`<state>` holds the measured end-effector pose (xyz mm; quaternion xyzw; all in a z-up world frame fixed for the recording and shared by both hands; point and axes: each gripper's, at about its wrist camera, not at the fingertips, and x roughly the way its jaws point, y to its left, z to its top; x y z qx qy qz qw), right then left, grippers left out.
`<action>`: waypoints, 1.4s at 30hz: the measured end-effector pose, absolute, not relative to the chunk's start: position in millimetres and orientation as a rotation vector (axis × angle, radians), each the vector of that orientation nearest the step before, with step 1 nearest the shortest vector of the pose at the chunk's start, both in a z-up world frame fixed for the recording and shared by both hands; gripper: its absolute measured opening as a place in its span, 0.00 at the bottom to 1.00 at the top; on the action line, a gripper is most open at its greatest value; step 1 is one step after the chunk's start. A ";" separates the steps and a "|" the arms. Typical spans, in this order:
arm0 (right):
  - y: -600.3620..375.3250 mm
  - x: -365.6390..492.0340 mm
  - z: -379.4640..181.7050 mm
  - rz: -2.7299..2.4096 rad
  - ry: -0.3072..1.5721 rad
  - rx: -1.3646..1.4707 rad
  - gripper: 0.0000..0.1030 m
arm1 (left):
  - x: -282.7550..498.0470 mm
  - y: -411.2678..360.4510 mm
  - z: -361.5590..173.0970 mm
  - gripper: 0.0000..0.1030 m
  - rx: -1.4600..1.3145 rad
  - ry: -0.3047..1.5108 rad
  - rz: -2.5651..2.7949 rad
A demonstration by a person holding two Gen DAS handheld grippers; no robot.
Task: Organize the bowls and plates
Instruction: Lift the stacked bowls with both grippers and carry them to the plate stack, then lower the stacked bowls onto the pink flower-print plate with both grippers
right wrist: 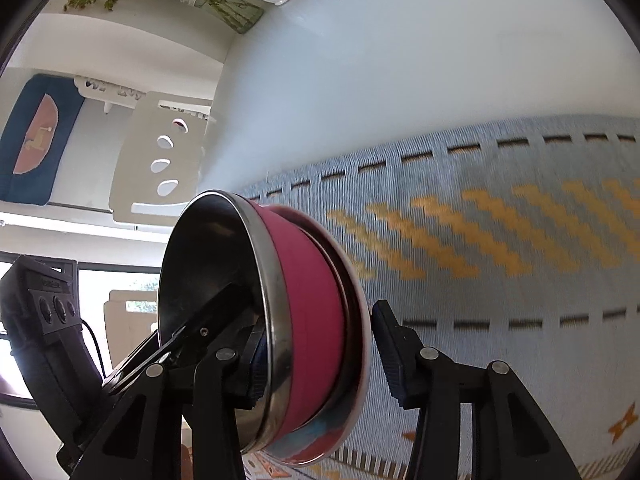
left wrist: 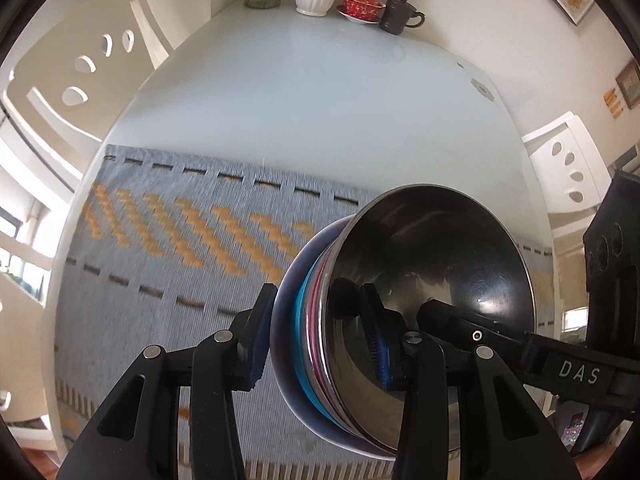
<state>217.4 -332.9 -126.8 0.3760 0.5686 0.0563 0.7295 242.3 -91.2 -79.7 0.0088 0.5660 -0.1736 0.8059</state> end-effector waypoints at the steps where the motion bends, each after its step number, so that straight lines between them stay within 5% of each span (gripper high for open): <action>1: -332.3 214.1 -125.4 0.129 1.254 0.827 0.45 | 235.1 -90.5 -76.9 0.37 0.023 1.209 -0.364; 26: -301.1 45.8 -81.6 0.294 1.311 0.667 0.45 | 47.1 -61.4 -39.3 0.37 -0.089 1.181 -0.234; 42: -259.1 -11.3 -97.3 0.325 1.394 0.615 0.46 | -18.0 -25.0 -63.0 0.38 -0.139 1.240 -0.214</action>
